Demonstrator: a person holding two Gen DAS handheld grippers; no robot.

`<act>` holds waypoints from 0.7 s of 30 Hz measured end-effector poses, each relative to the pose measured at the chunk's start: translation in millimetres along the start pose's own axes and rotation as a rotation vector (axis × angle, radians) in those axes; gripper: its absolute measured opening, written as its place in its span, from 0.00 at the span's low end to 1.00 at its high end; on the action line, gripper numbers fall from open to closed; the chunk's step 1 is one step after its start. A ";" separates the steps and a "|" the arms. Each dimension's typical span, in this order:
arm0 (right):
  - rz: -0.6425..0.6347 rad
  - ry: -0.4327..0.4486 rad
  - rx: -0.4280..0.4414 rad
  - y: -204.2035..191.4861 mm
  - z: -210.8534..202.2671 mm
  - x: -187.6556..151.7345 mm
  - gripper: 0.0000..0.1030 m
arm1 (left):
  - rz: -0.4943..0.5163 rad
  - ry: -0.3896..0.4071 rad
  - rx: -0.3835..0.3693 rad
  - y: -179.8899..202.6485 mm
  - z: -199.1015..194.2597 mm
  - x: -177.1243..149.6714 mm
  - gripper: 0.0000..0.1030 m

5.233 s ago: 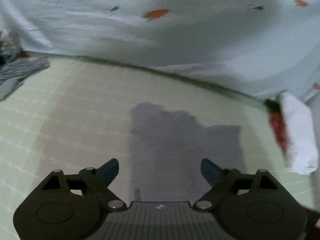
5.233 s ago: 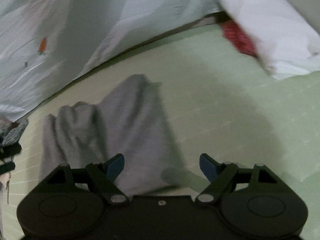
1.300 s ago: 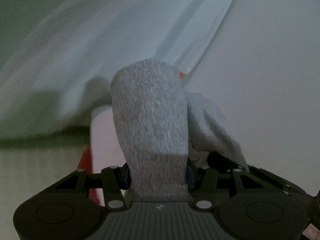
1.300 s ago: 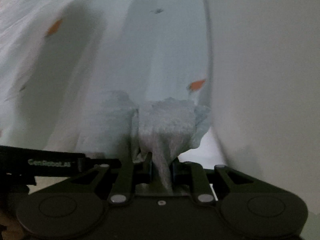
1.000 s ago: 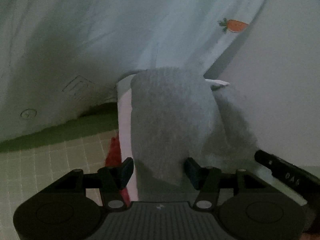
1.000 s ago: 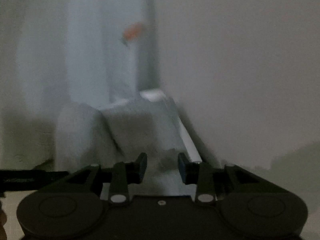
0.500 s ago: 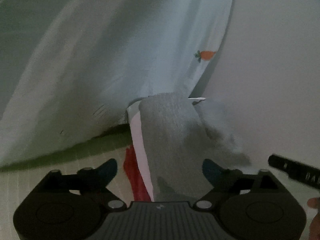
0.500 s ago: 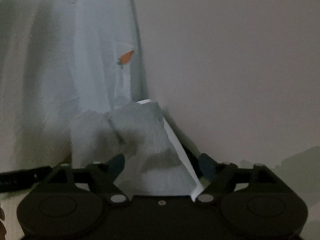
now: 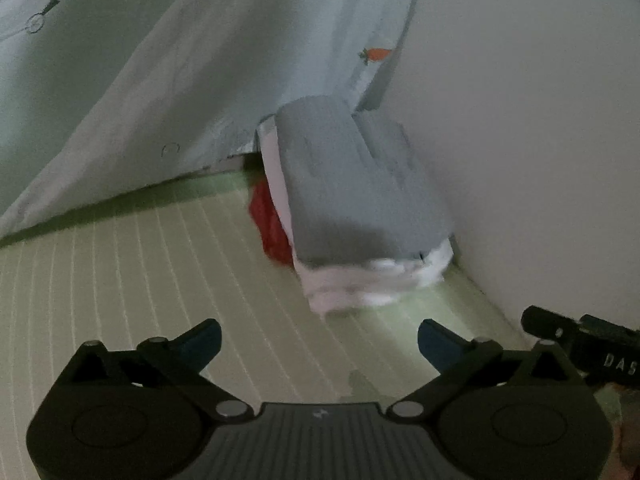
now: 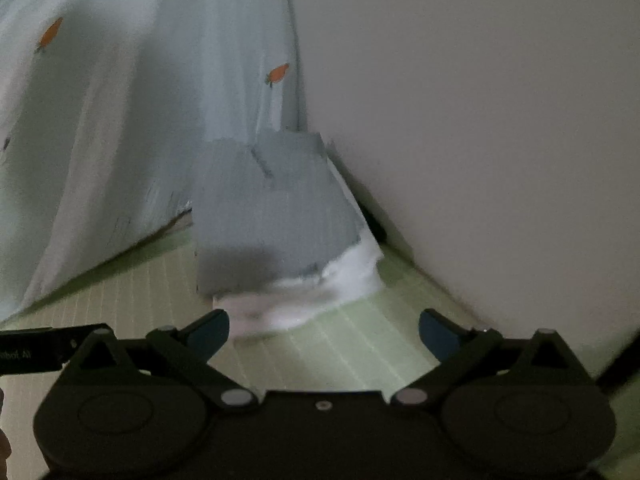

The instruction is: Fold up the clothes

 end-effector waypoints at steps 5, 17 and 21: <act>-0.027 -0.034 0.014 -3.2 -19.9 -36.2 1.00 | 0.077 -0.013 0.024 10.6 -11.2 -38.1 1.00; -0.047 -0.034 0.038 -3.3 -40.3 -50.7 1.00 | 0.095 0.013 0.009 20.9 -32.2 -60.4 1.00; -0.053 -0.027 0.038 -4.1 -42.9 -51.2 1.00 | 0.104 0.032 0.018 22.9 -34.2 -58.4 1.00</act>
Point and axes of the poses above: each gripper's, at about its wrist camera, not at the fingertips, and z roughly the way its jaws point, y to its right, x to its top, the point moved 10 cm from there along z, roughly the way its jaws point, and after that the axes turned 15 degrees about -z, right-handed, at the moved point
